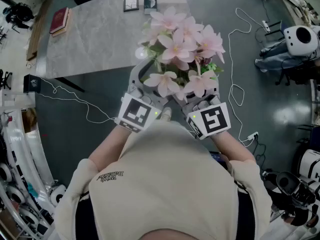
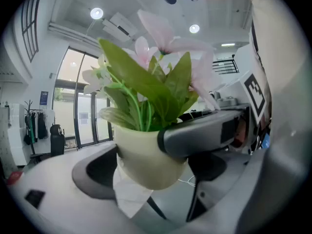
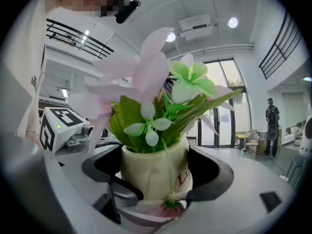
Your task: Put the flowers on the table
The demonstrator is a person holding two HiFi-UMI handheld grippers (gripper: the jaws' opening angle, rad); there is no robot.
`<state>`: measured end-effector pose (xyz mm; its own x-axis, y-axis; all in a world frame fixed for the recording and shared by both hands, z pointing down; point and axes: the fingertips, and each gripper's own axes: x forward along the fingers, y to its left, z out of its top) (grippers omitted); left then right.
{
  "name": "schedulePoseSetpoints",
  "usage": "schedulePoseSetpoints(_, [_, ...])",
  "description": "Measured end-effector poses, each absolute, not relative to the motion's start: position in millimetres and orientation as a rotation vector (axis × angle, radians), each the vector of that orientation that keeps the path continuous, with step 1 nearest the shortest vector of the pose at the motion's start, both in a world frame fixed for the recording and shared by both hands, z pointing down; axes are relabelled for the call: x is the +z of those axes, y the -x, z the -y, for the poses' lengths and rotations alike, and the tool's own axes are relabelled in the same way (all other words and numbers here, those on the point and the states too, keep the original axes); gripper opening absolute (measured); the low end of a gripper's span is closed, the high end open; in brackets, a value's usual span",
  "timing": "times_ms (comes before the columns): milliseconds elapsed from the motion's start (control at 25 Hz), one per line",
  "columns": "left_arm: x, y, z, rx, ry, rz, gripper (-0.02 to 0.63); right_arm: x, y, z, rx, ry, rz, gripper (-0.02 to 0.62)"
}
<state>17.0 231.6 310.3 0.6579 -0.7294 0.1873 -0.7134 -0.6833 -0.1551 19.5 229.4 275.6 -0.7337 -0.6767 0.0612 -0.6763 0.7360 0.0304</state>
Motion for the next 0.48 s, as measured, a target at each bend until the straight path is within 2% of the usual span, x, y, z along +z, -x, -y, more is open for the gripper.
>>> schedulePoseSetpoints(480, [309, -28, -222, -0.364, 2.809, -1.21, 0.438, 274, -31, -220, 0.0, -1.124, 2.857, 0.439])
